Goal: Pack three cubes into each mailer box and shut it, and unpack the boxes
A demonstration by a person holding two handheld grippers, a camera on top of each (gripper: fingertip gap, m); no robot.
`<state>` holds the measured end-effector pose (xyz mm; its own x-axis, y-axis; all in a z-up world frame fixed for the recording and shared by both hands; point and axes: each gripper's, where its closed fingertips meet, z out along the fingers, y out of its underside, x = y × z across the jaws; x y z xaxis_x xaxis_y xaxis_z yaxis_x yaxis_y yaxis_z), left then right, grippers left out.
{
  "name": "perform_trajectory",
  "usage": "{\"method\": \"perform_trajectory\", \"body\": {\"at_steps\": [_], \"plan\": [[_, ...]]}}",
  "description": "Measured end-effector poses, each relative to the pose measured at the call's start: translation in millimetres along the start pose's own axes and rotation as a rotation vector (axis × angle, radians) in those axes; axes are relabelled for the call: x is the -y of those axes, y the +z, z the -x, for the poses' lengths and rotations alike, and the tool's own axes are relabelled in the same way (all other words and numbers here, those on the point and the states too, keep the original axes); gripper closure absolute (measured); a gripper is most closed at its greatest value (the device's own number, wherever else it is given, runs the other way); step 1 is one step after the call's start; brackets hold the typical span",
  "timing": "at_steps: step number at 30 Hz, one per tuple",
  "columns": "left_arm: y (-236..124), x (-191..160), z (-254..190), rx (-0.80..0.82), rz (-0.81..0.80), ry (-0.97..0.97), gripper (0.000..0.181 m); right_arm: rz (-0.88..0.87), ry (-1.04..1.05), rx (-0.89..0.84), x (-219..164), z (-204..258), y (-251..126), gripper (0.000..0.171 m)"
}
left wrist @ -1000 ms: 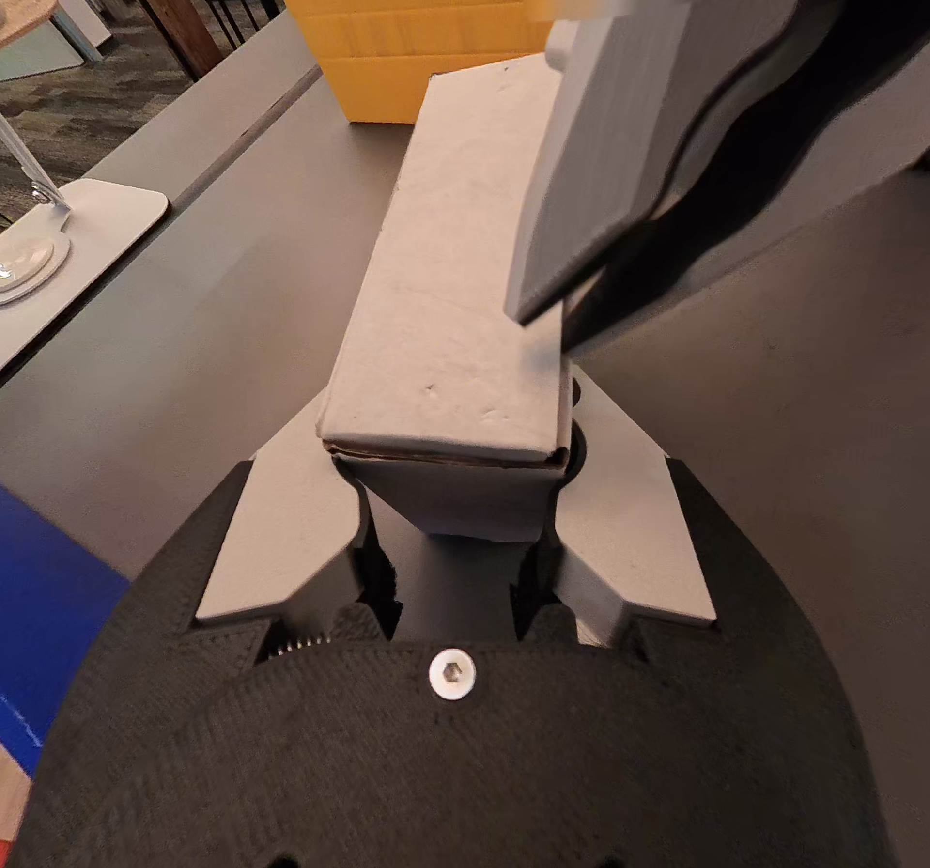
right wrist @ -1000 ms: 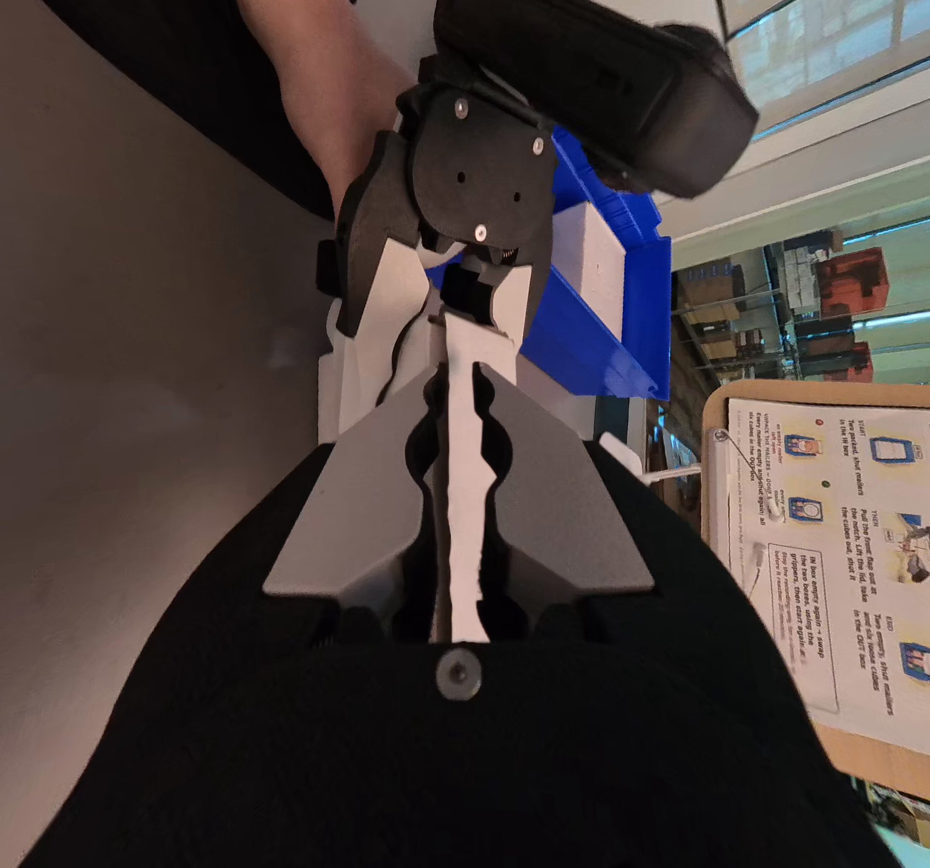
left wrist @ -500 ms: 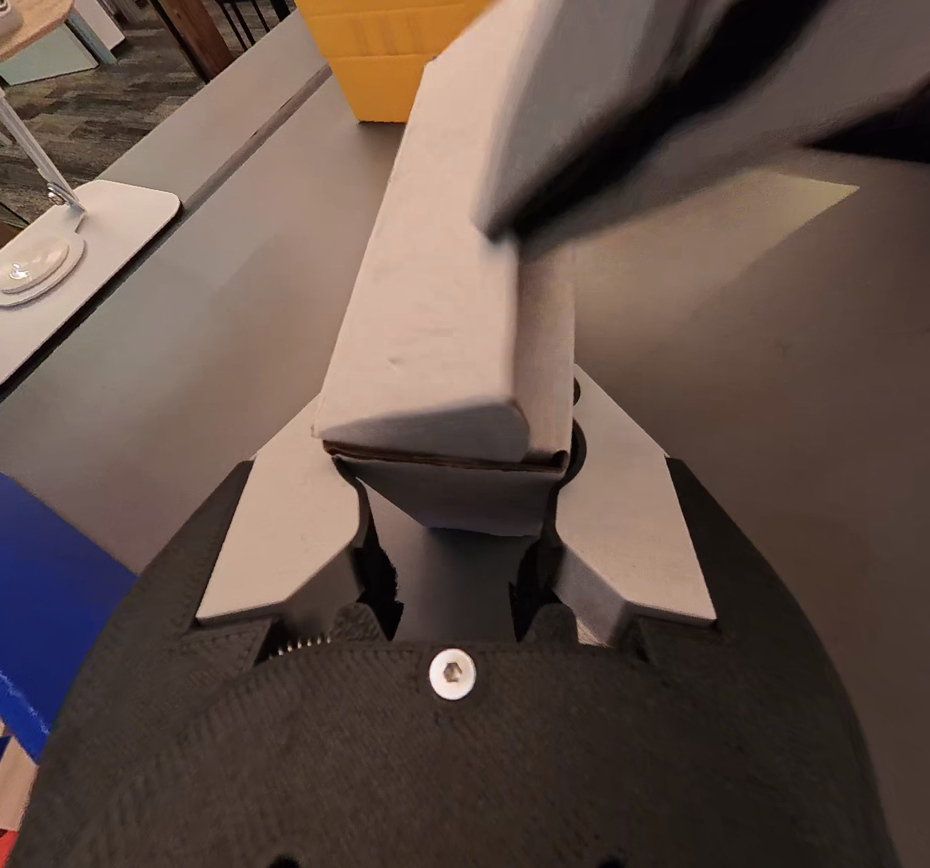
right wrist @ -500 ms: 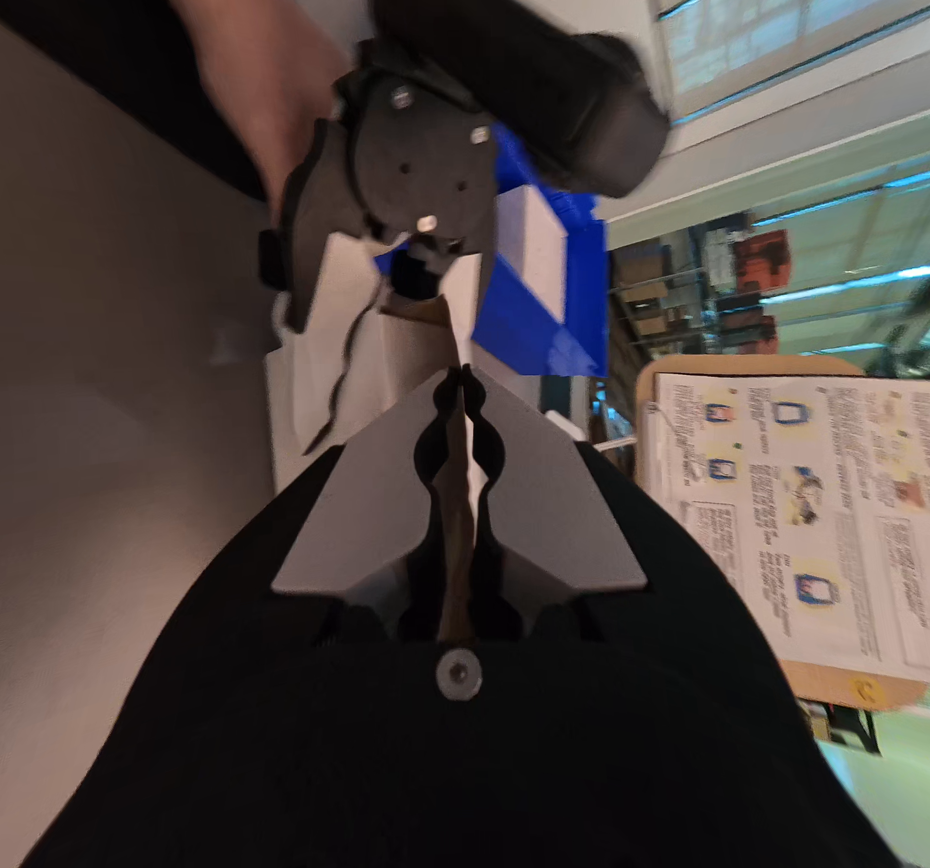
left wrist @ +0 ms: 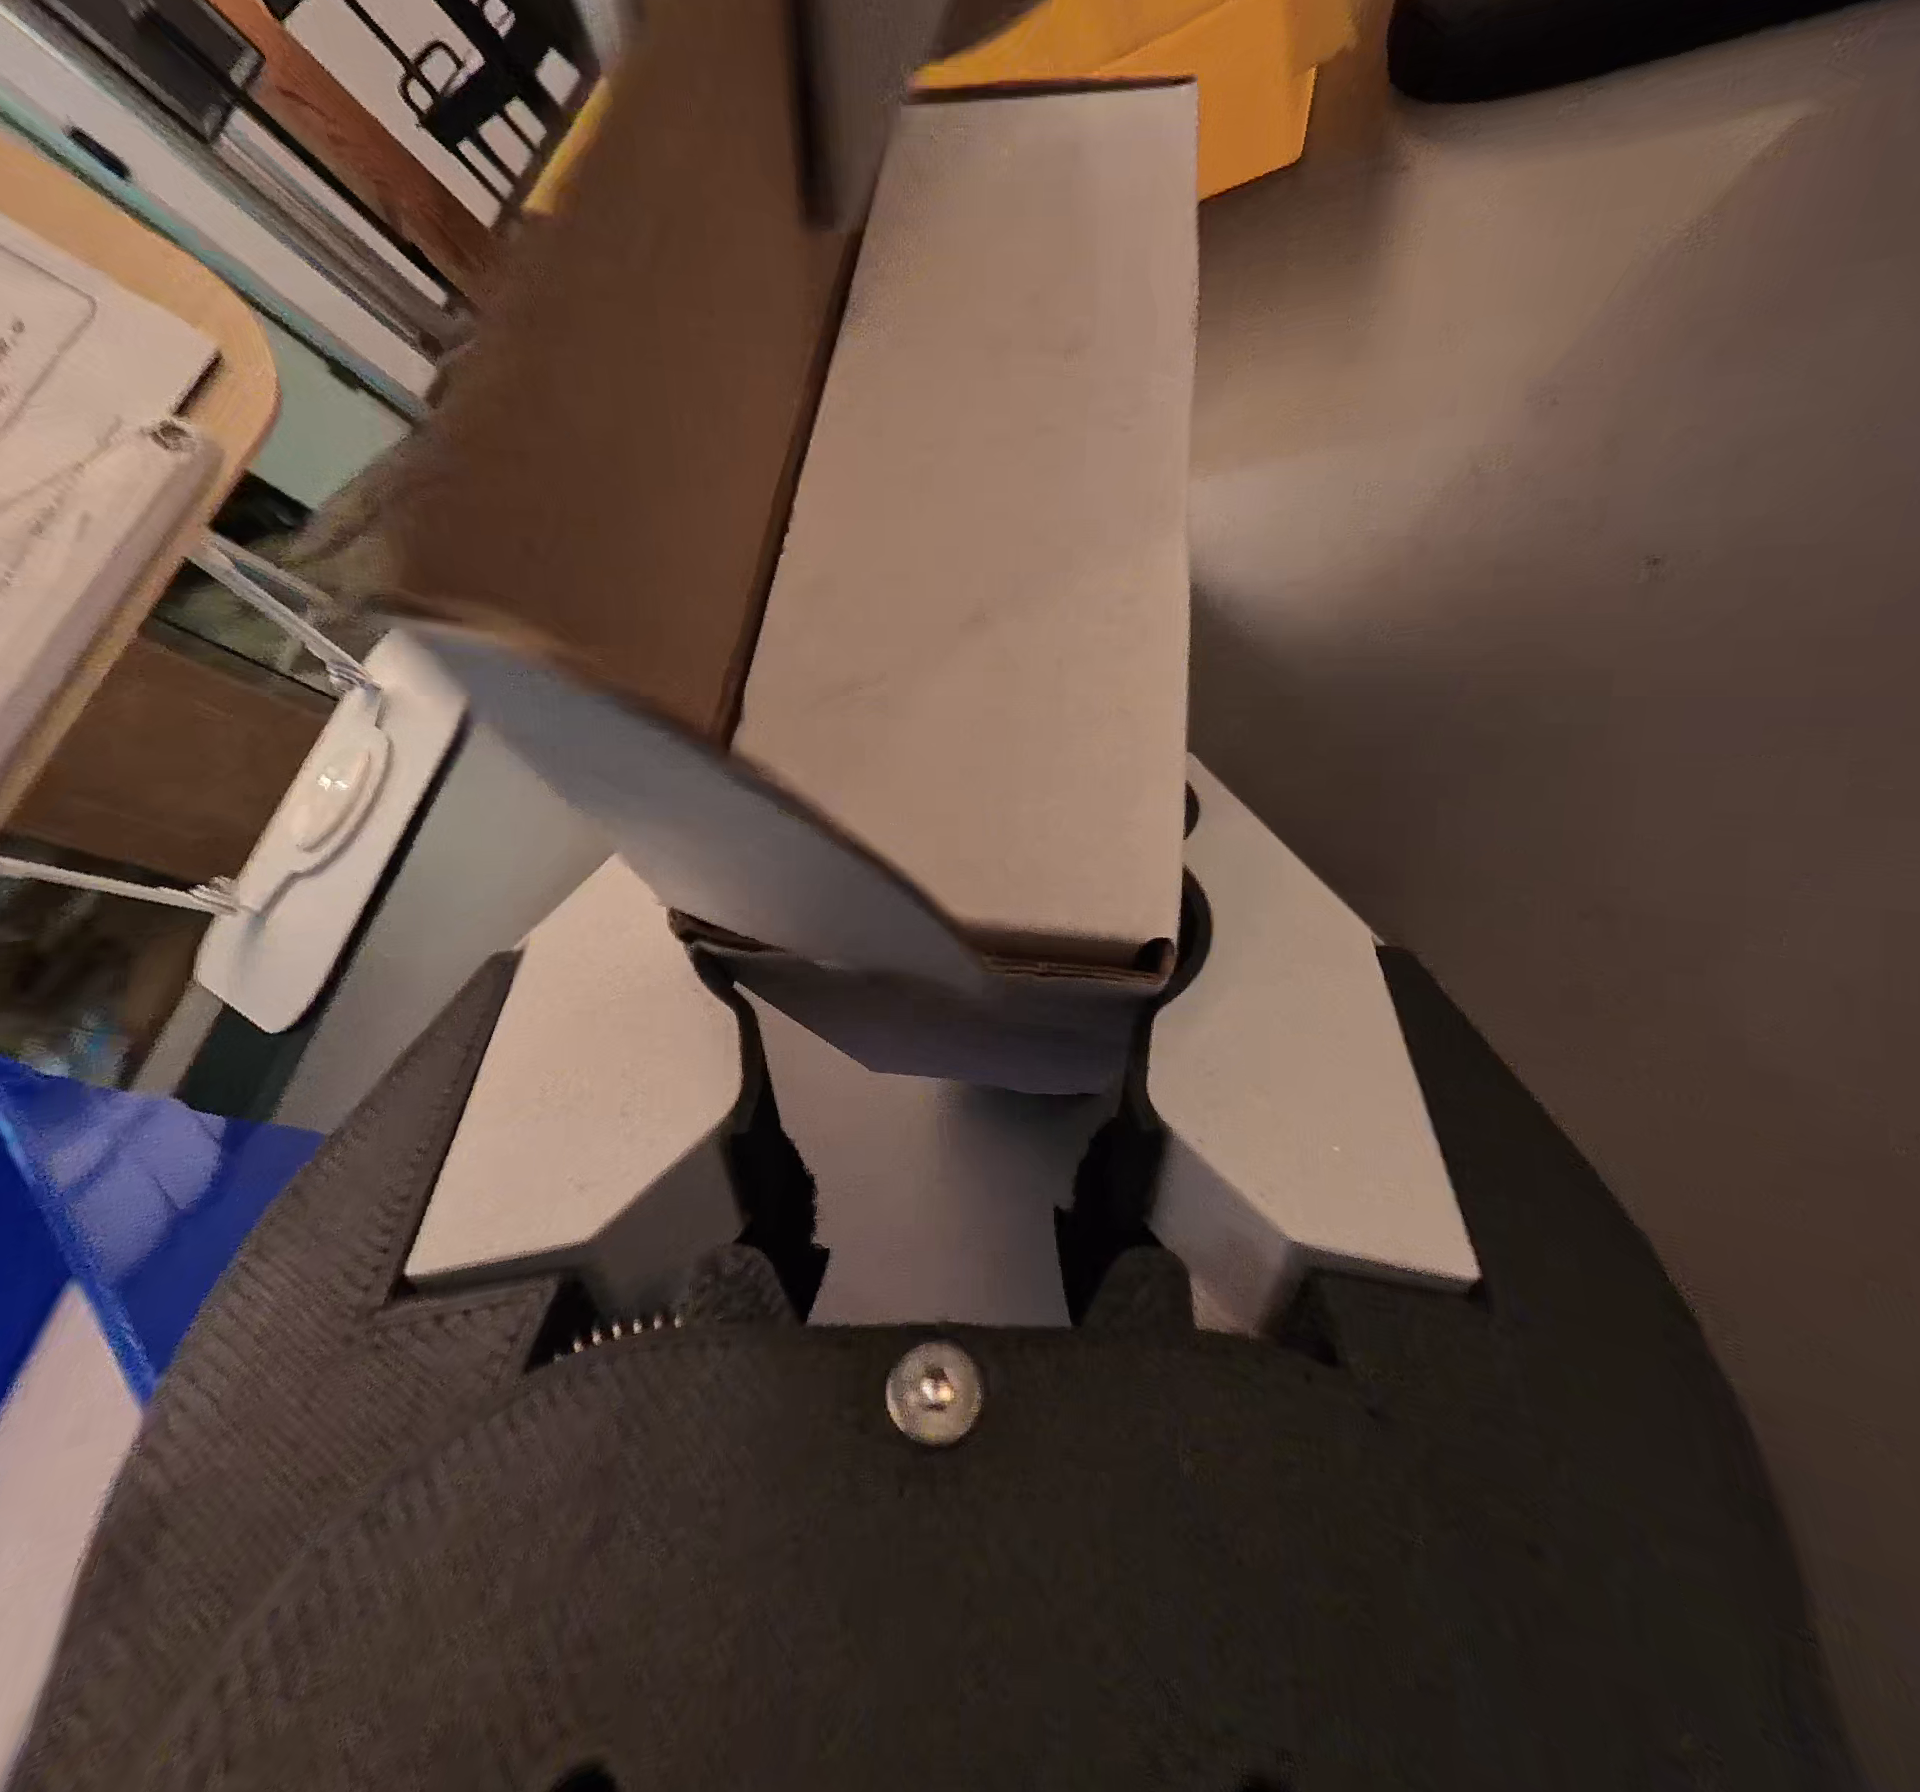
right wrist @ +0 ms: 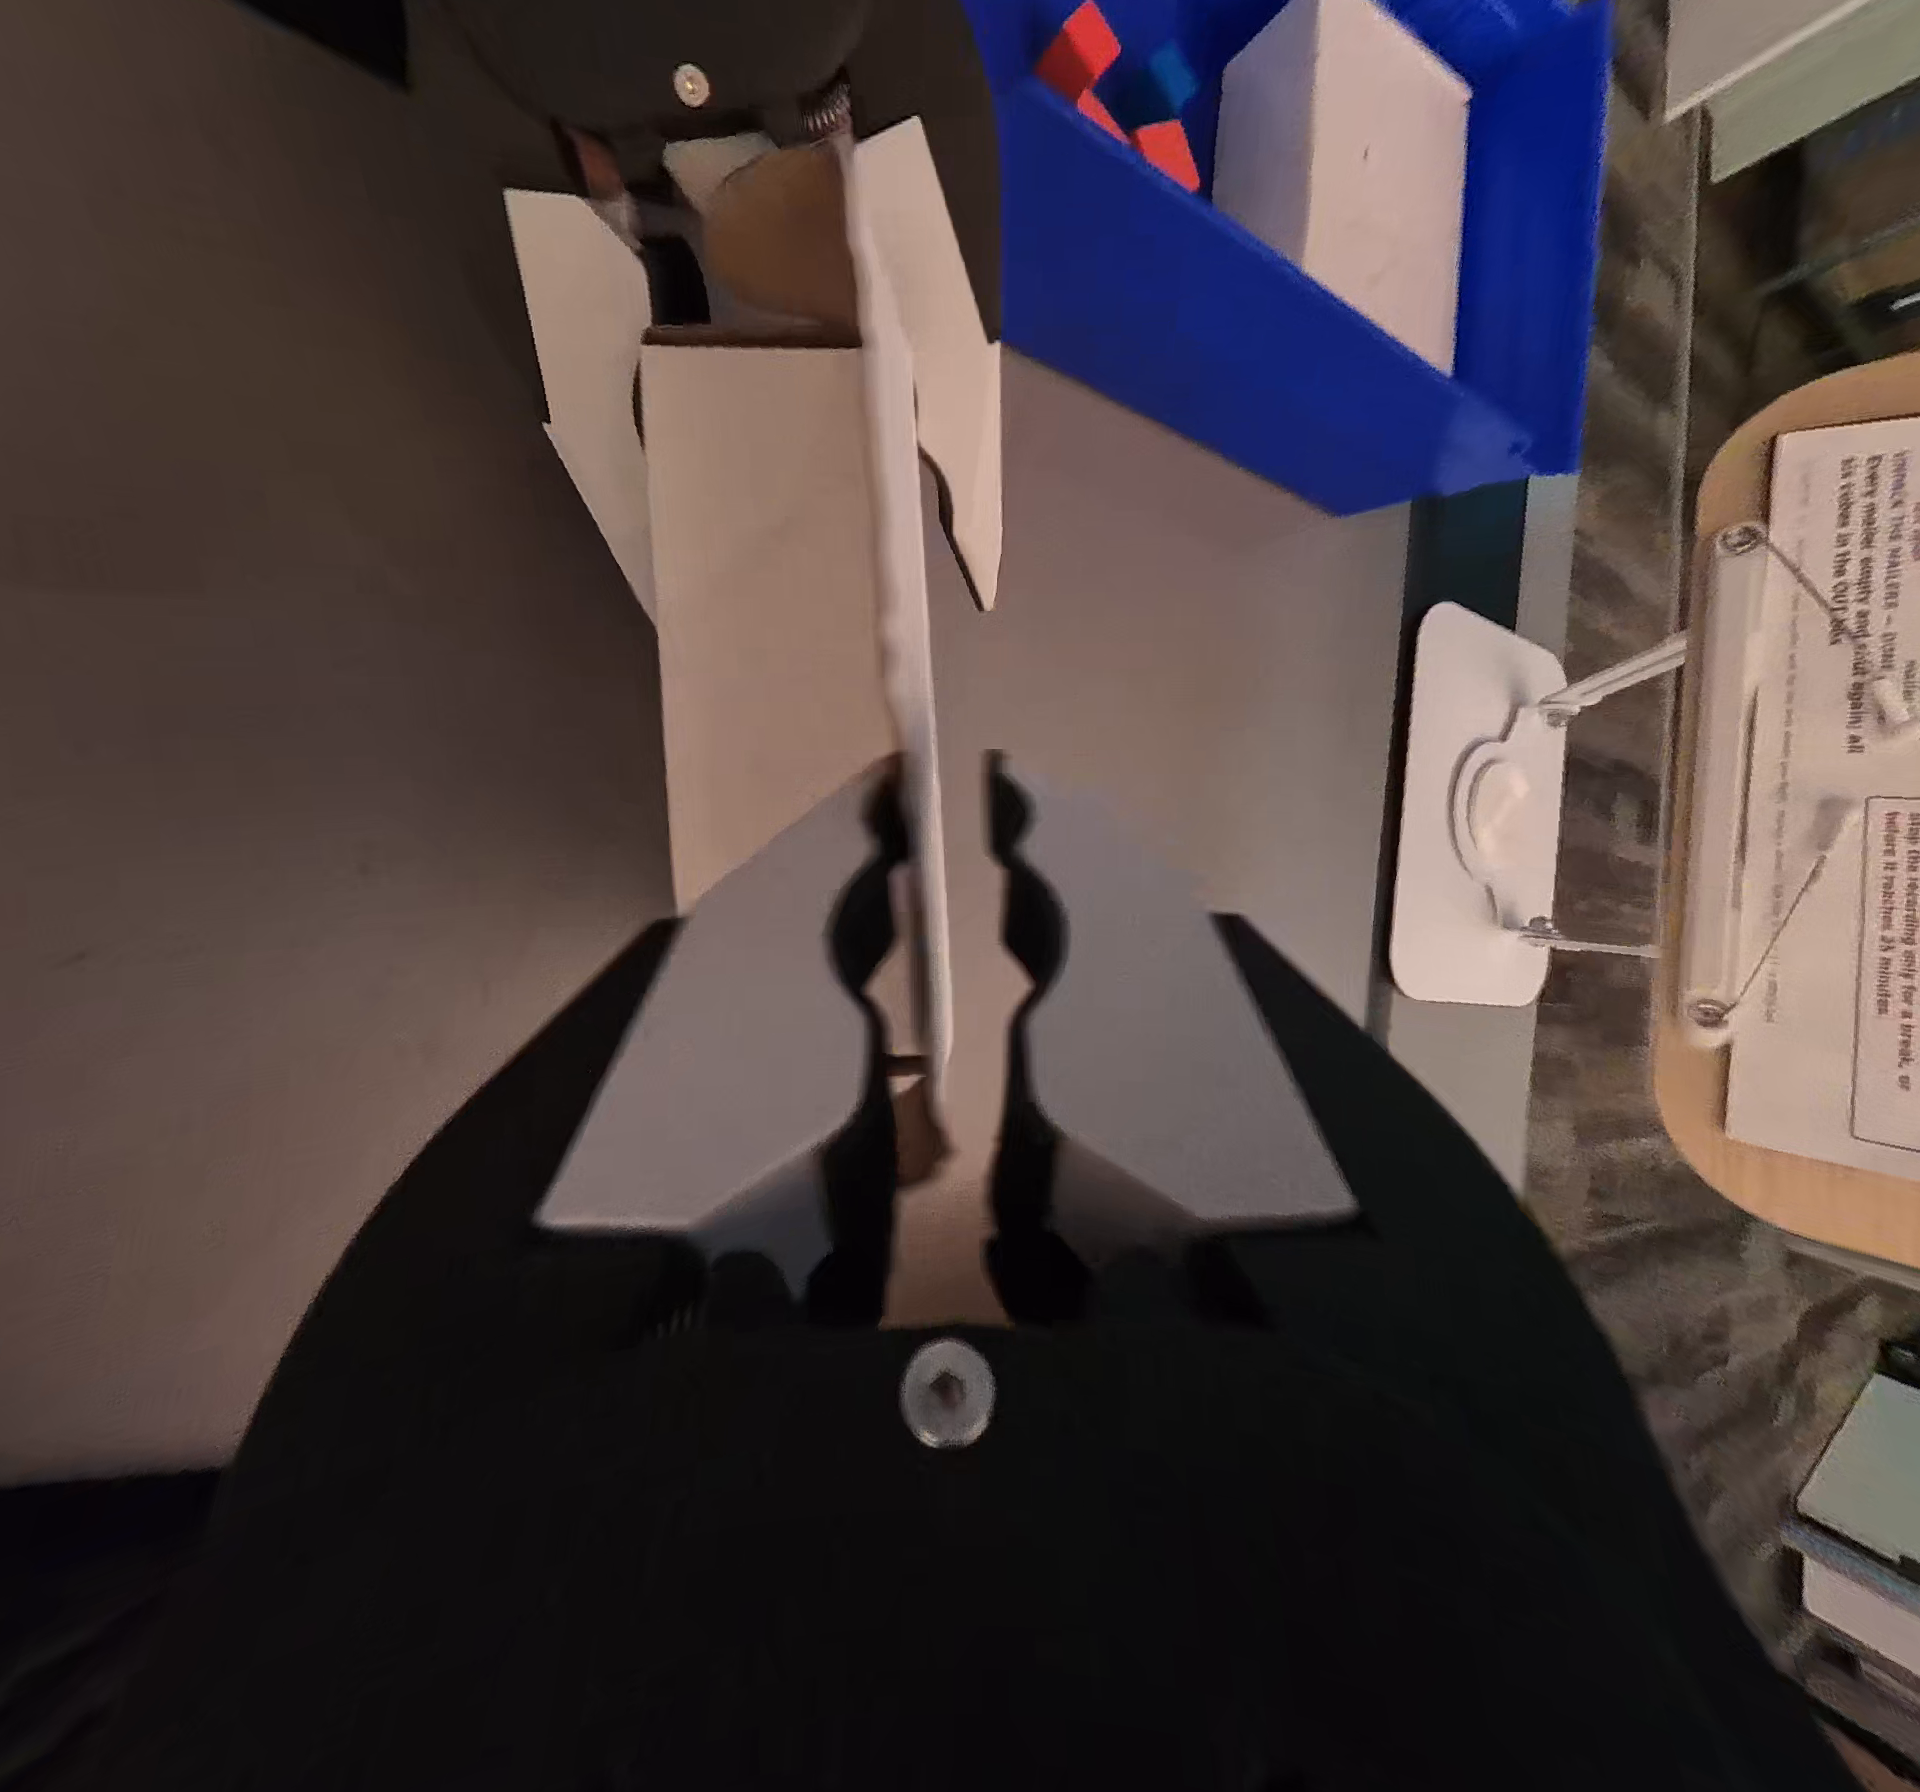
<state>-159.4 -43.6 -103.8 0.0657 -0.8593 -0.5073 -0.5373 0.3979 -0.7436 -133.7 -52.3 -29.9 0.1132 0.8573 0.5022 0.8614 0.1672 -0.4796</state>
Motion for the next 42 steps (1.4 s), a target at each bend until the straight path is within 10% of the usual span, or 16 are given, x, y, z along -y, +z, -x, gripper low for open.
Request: {"method": "perform_trajectory", "body": {"at_steps": [7,16,42], "plan": [[1,-6,21,0.295,0.108,0.350,0.100,-0.001,0.399,0.249,-4,5,-3,0.169],[-28,36,41,0.508,-0.033,0.358,0.068,-0.026,0.459,0.081,-21,-31,-13,0.171],[13,20,-13,0.302,0.154,0.417,0.067,0.046,0.396,0.024,-1,-24,13,0.170]]}}
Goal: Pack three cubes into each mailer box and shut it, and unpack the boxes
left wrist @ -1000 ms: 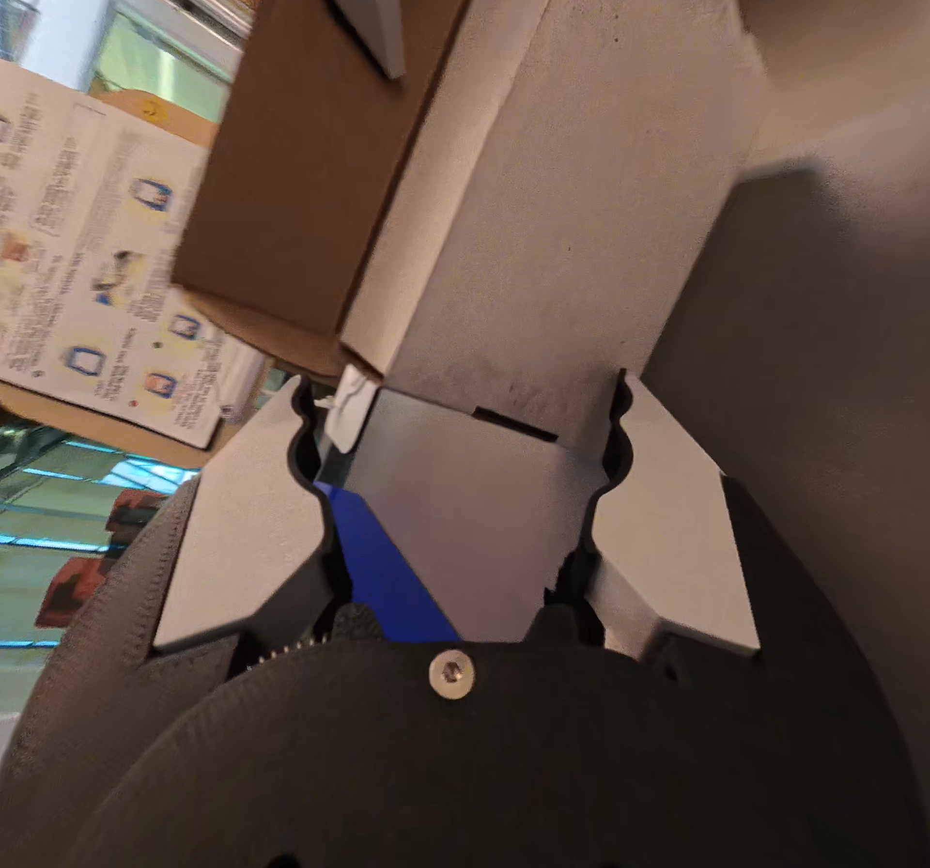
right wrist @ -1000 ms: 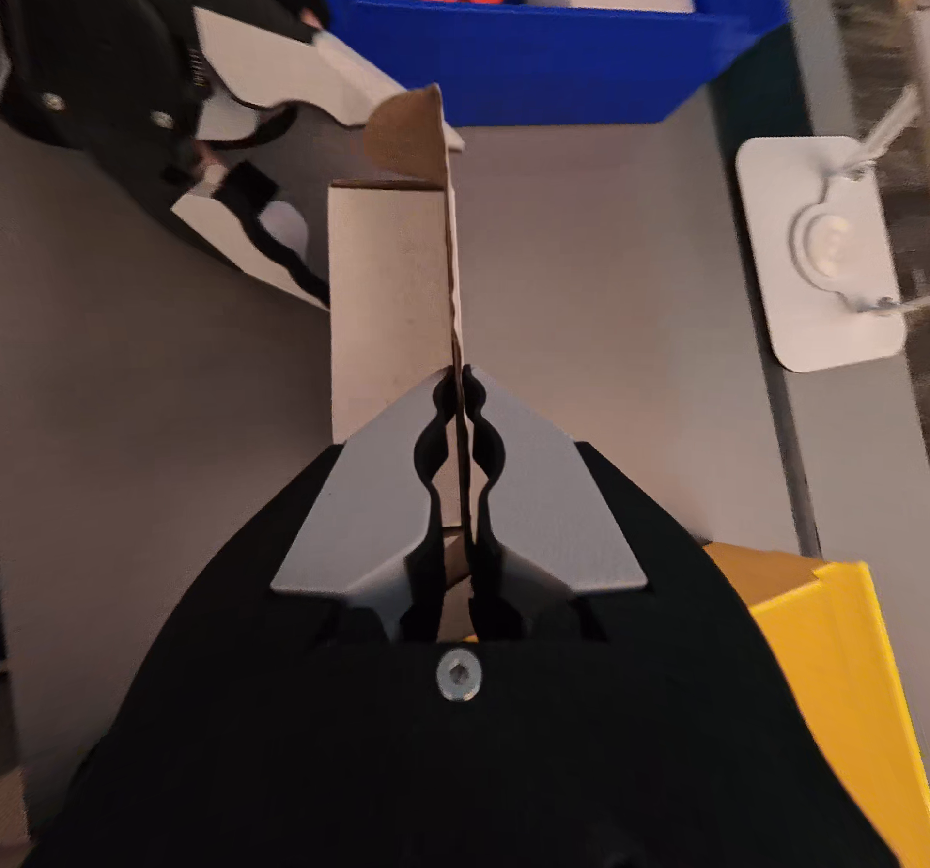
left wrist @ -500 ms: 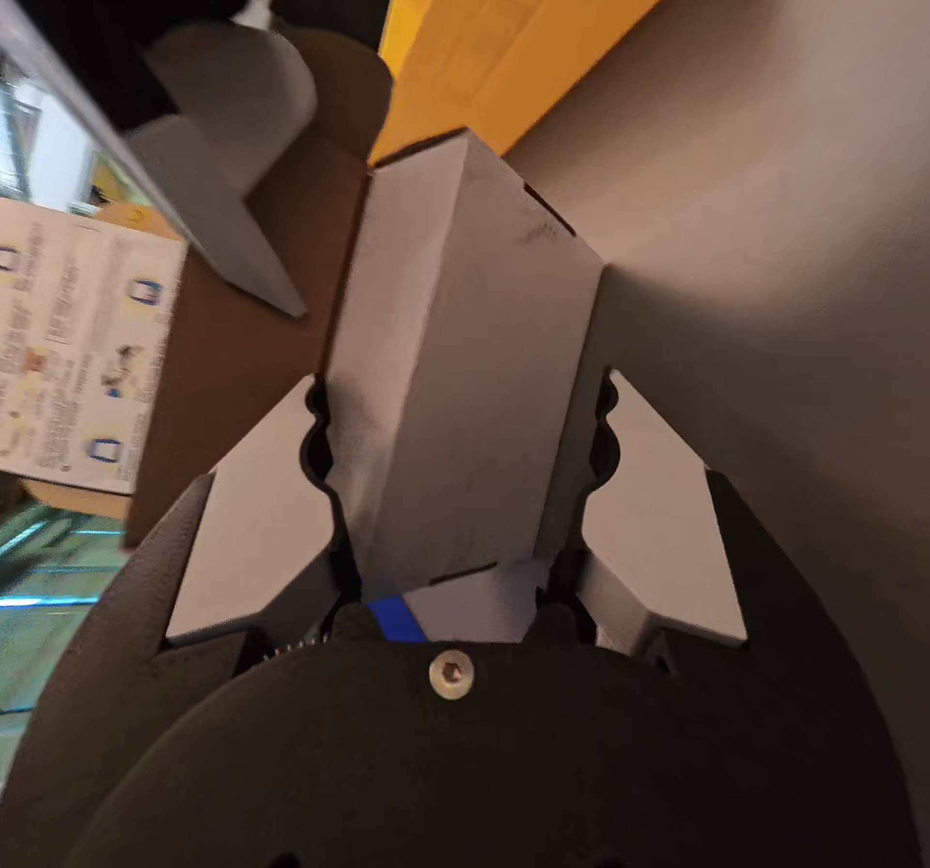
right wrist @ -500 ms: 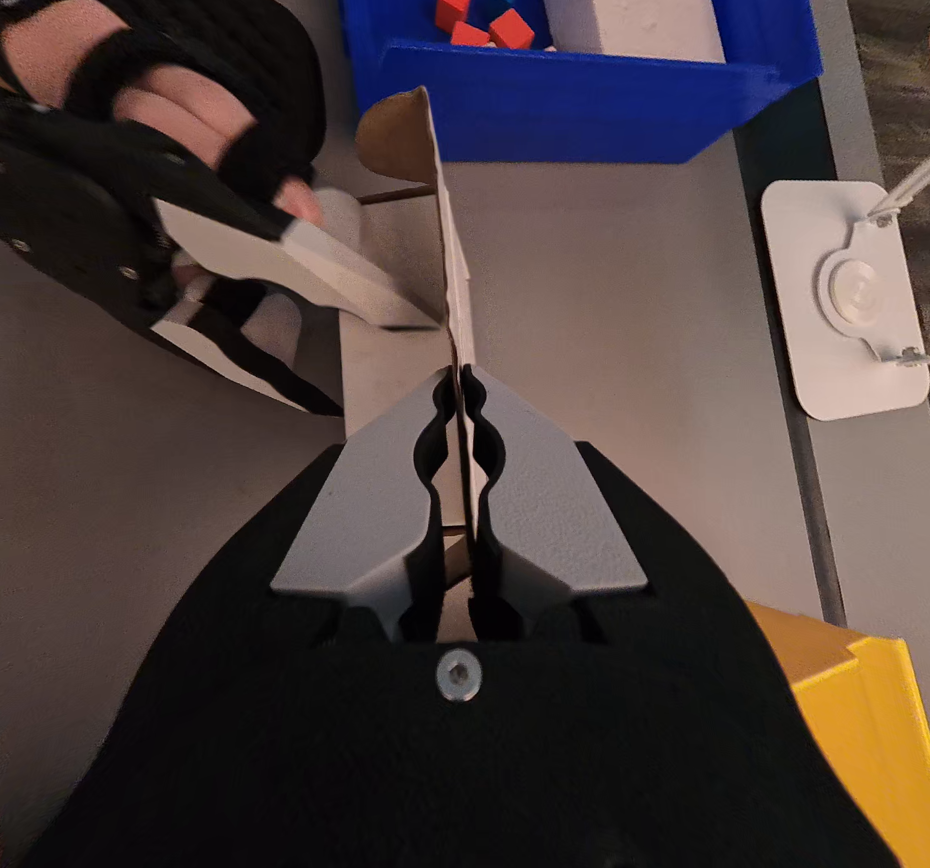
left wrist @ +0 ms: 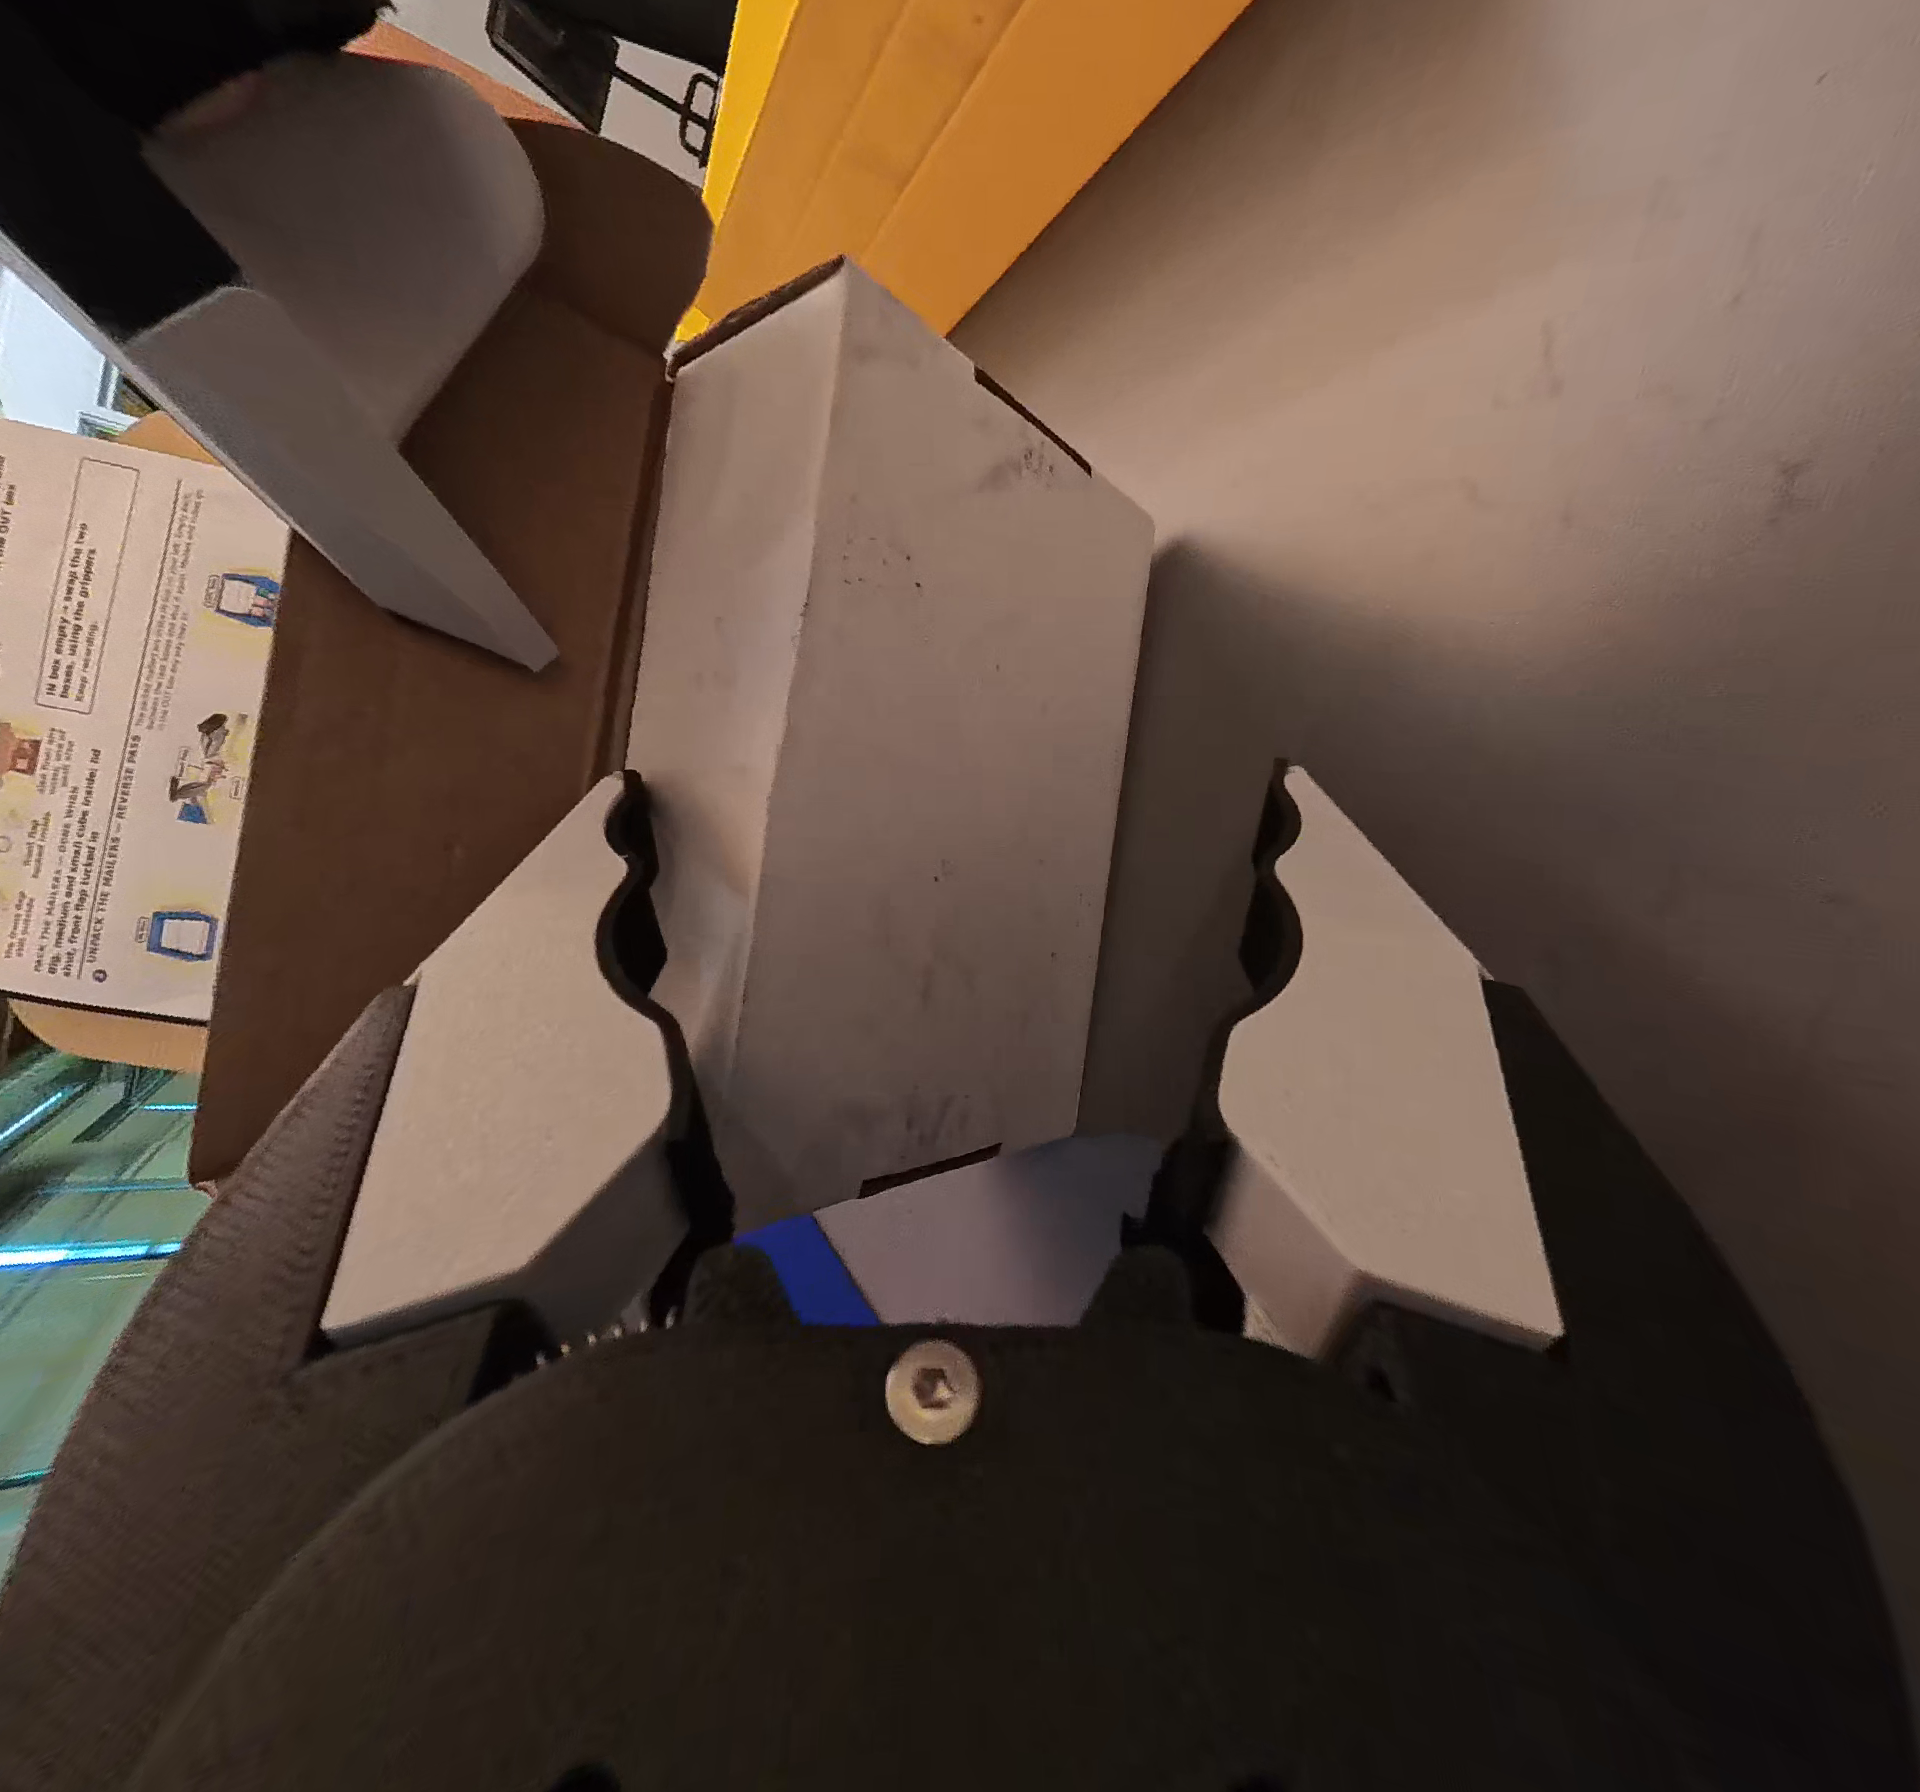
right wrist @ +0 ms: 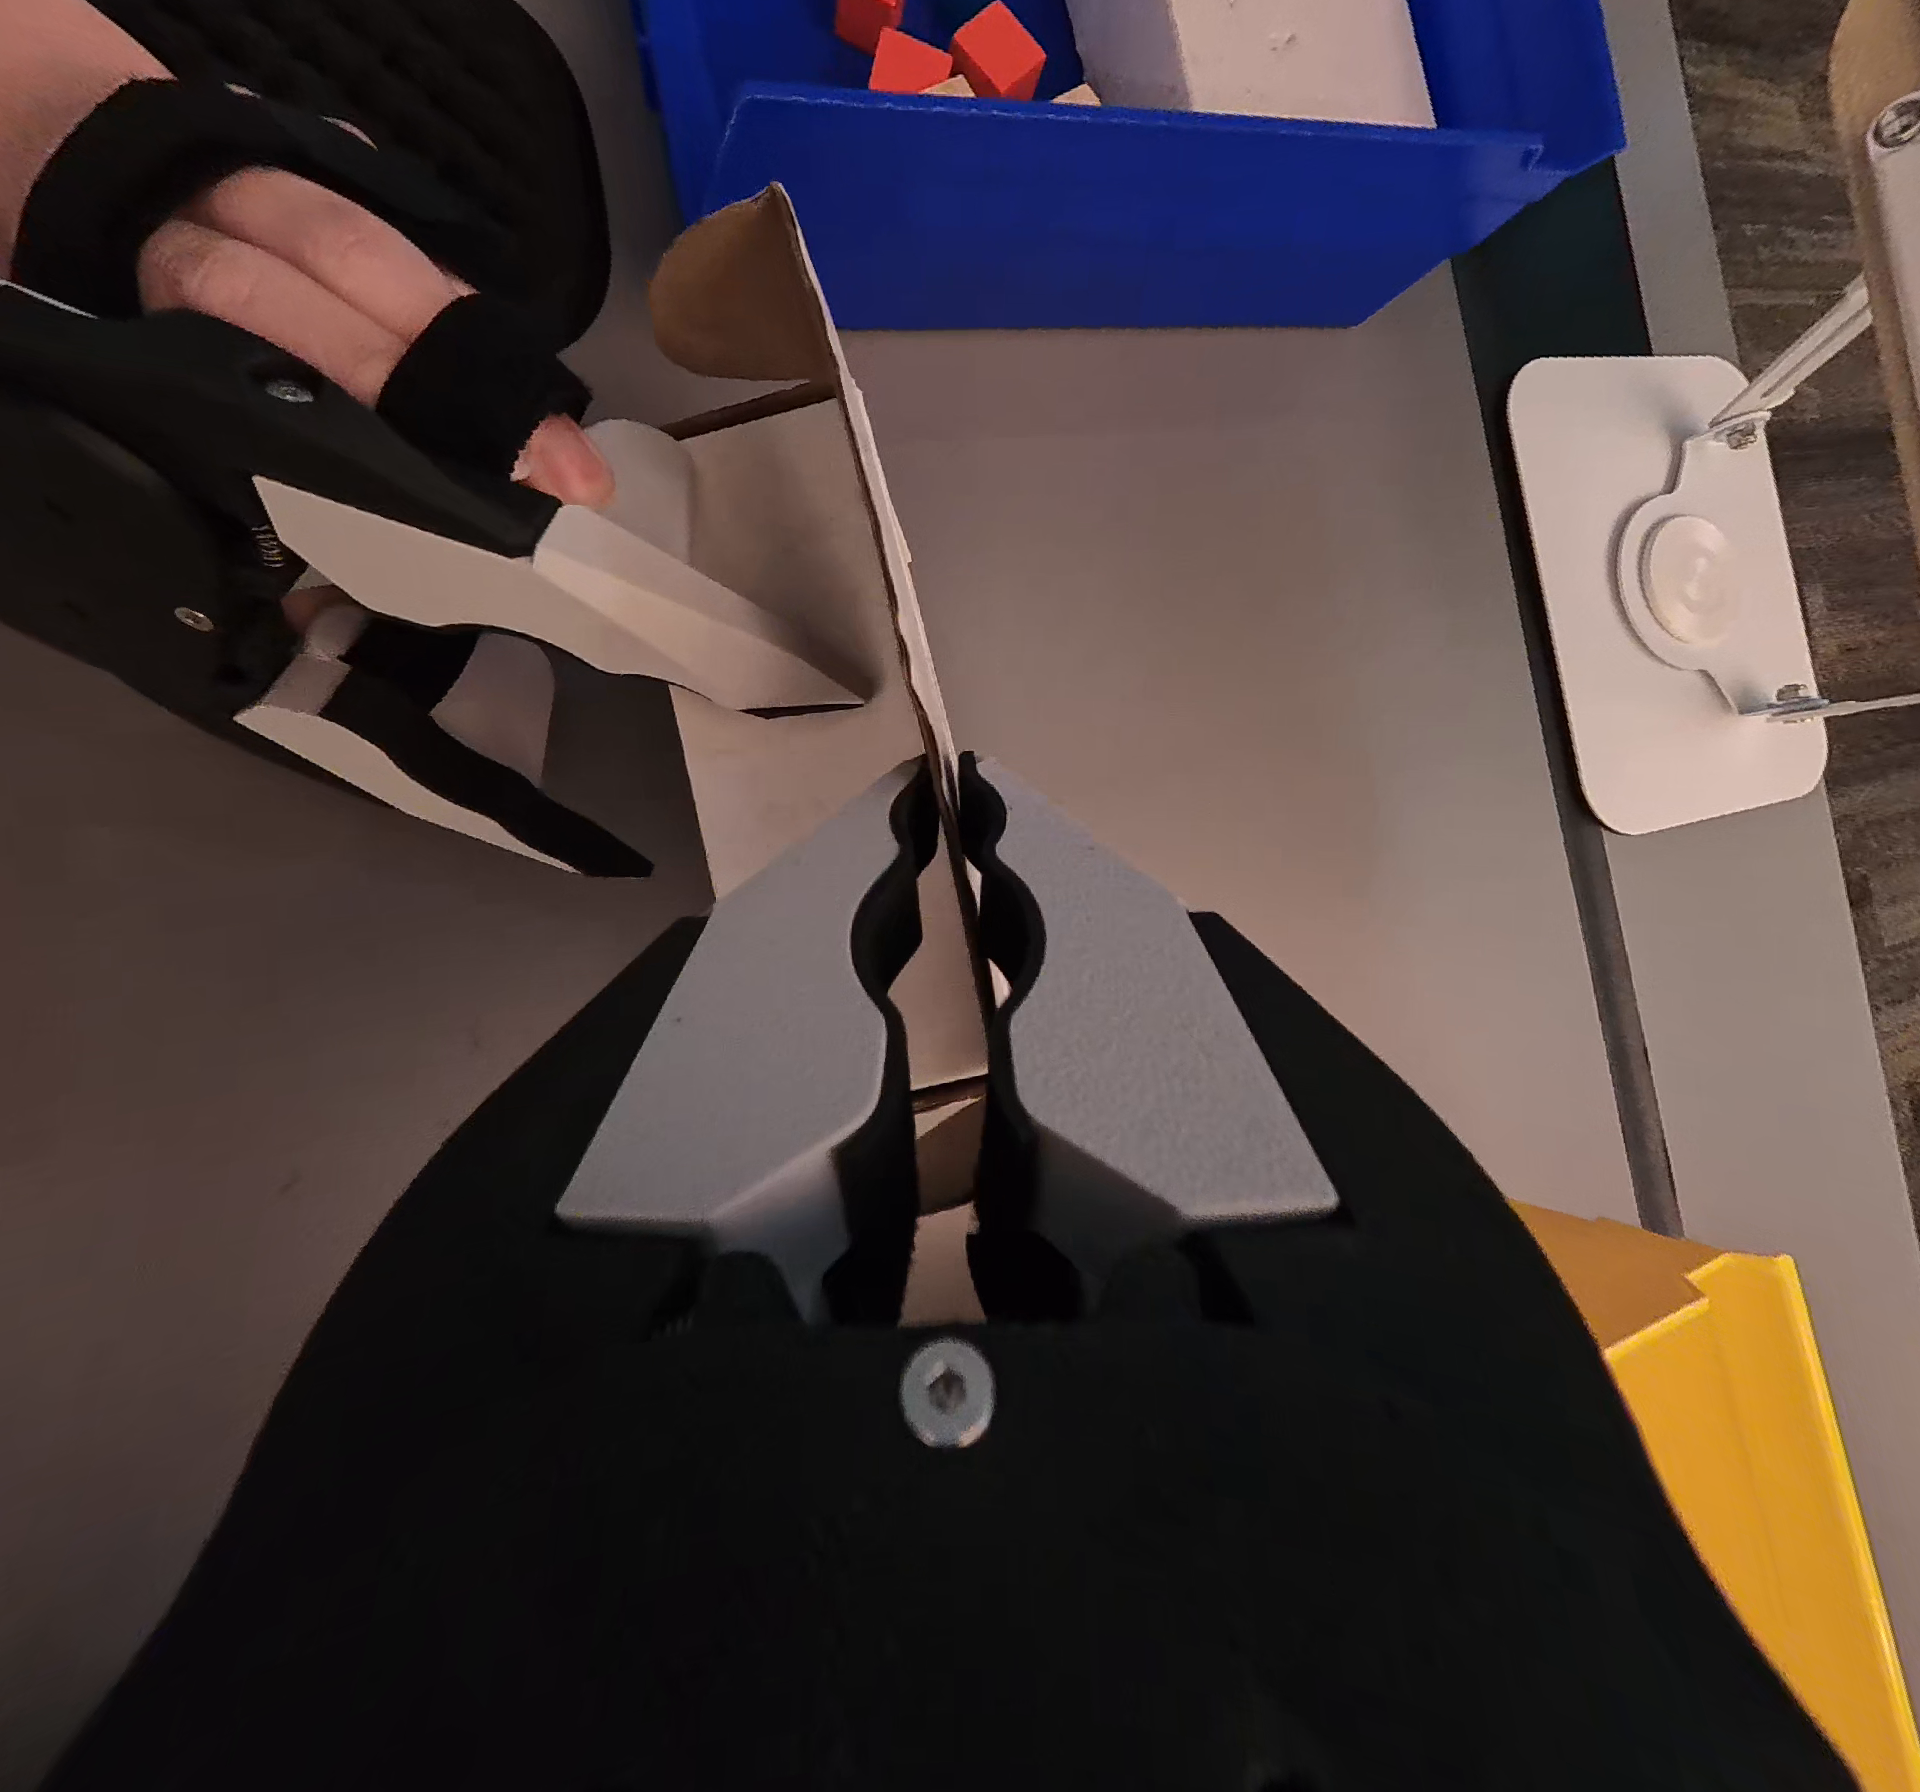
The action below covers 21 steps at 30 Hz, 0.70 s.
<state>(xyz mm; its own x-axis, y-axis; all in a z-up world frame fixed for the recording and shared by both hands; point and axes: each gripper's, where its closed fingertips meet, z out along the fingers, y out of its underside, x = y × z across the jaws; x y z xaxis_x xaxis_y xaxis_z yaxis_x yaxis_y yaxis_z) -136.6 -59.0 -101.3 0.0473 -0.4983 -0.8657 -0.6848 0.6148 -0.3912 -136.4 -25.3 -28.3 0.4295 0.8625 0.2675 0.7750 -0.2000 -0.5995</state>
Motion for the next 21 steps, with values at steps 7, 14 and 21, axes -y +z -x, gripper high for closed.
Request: {"method": "perform_trajectory", "body": {"at_steps": [7,14,21], "plan": [[1,0,-2,0.012,0.016,0.024,0.066,0.014,0.014,-0.009,-2,-1,-1,0.170],[-4,8,-5,0.015,-0.029,0.016,0.081,0.009,0.035,-0.174,-2,-28,-5,0.170],[-15,20,-6,-0.049,-0.127,-0.078,0.085,-0.014,0.002,-0.122,-2,-20,-12,0.170]]}}
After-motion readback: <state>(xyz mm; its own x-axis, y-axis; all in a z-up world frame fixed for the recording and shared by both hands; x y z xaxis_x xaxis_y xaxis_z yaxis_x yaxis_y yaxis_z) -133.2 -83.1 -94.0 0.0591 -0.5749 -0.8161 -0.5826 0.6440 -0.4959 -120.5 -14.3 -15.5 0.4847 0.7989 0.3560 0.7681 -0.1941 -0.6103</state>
